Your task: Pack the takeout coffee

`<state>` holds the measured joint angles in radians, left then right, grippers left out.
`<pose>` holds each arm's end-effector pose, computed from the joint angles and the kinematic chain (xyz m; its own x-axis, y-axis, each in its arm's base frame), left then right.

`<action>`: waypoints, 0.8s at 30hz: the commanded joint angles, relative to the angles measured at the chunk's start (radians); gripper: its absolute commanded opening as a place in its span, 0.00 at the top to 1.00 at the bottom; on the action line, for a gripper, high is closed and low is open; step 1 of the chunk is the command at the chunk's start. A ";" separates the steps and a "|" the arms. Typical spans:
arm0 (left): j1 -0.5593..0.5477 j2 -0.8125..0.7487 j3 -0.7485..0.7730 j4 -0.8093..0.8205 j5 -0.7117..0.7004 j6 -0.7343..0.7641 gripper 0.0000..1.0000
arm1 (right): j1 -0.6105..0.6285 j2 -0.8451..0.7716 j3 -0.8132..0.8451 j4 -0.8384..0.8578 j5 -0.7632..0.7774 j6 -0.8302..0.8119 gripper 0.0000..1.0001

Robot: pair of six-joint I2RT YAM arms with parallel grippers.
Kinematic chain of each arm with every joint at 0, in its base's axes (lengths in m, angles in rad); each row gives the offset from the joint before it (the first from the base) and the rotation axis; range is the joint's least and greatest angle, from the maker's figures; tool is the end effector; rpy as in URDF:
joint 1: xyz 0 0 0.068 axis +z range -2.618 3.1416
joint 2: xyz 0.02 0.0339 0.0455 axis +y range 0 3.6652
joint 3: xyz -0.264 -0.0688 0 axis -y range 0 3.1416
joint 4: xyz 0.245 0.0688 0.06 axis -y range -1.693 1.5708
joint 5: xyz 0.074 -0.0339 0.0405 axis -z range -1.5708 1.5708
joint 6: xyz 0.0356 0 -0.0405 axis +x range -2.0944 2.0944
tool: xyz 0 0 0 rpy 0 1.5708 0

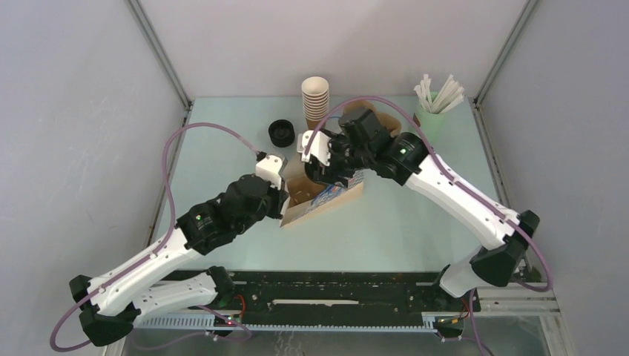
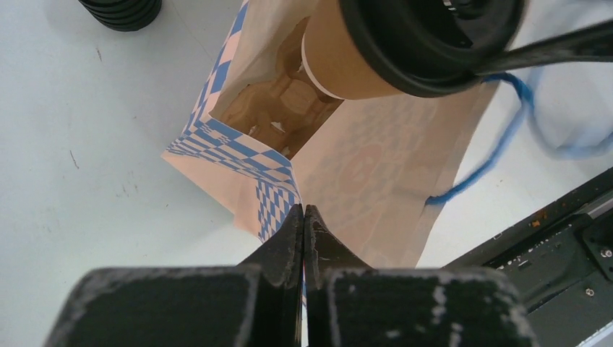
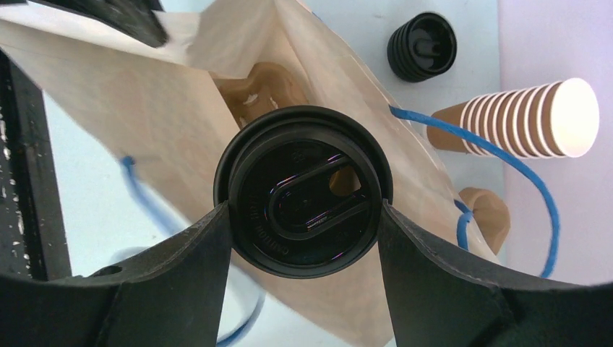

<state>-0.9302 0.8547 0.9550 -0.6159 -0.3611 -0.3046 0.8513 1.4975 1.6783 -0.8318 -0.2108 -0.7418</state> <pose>0.1164 -0.1350 0.3440 -0.4510 0.1355 -0.8822 0.4519 0.8870 -0.0947 0.2036 0.2437 0.4139 0.2766 -0.6868 -0.6721 -0.8929 0.0749 -0.4440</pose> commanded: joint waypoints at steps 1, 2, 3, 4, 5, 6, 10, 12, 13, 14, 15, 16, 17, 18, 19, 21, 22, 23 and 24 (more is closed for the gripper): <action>-0.010 -0.015 0.010 -0.028 0.028 0.038 1.00 | -0.027 0.055 0.066 0.008 0.011 -0.050 0.62; -0.013 -0.014 0.015 -0.034 0.031 0.038 1.00 | -0.032 0.063 0.067 0.004 0.009 -0.067 0.61; -0.016 -0.014 0.018 -0.038 0.033 0.041 1.00 | -0.037 0.070 0.064 0.005 0.009 -0.077 0.61; -0.018 -0.013 0.020 -0.042 0.035 0.048 1.00 | -0.043 0.077 0.067 0.004 0.002 -0.076 0.61; -0.018 -0.011 0.026 -0.051 0.035 0.056 1.00 | -0.050 0.083 0.074 0.005 -0.010 -0.066 0.61; -0.018 -0.008 0.034 -0.060 0.036 0.064 1.00 | -0.058 0.089 0.086 0.004 -0.024 -0.052 0.61; -0.019 -0.008 0.060 -0.084 0.025 0.070 1.00 | -0.060 0.106 0.055 -0.014 -0.026 -0.015 0.62; -0.019 -0.009 0.068 -0.083 0.005 0.079 1.00 | -0.042 0.095 0.019 -0.043 0.006 -0.001 0.62; -0.019 -0.005 0.075 -0.086 -0.006 0.082 1.00 | -0.030 0.085 0.002 -0.063 0.019 0.014 0.61; -0.019 0.000 0.083 -0.088 -0.025 0.082 1.00 | -0.016 0.066 -0.019 -0.074 0.022 0.032 0.61; -0.018 0.004 0.089 -0.088 -0.037 0.081 1.00 | -0.001 0.041 -0.050 -0.075 0.023 0.051 0.61; -0.018 0.010 0.098 -0.087 -0.049 0.079 1.00 | 0.016 0.007 -0.084 -0.065 0.025 0.075 0.61; -0.018 0.020 0.105 -0.086 -0.061 0.074 1.00 | 0.036 -0.026 -0.117 -0.048 0.030 0.111 0.62; -0.018 0.029 0.111 -0.087 -0.073 0.071 1.00 | 0.055 -0.057 -0.151 -0.035 0.038 0.143 0.62; -0.018 0.037 0.115 -0.086 -0.084 0.070 1.00 | 0.074 -0.085 -0.175 -0.035 0.041 0.178 0.62; -0.018 0.042 0.116 -0.082 -0.098 0.070 1.00 | 0.109 -0.127 -0.217 -0.043 0.047 0.243 0.62; -0.018 0.043 0.113 -0.075 -0.105 0.070 1.00 | 0.130 -0.145 -0.238 -0.042 0.055 0.274 0.62; -0.018 0.042 0.107 -0.069 -0.107 0.068 1.00 | 0.148 -0.159 -0.258 -0.041 0.060 0.301 0.62; -0.019 0.038 0.101 -0.060 -0.101 0.068 1.00 | 0.166 -0.171 -0.281 -0.030 0.067 0.321 0.62</action>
<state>-0.9443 0.8955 1.0157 -0.7017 -0.4168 -0.2516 0.9596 1.4162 1.4403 -0.8791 -0.1665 -0.5735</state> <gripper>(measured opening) 0.005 0.752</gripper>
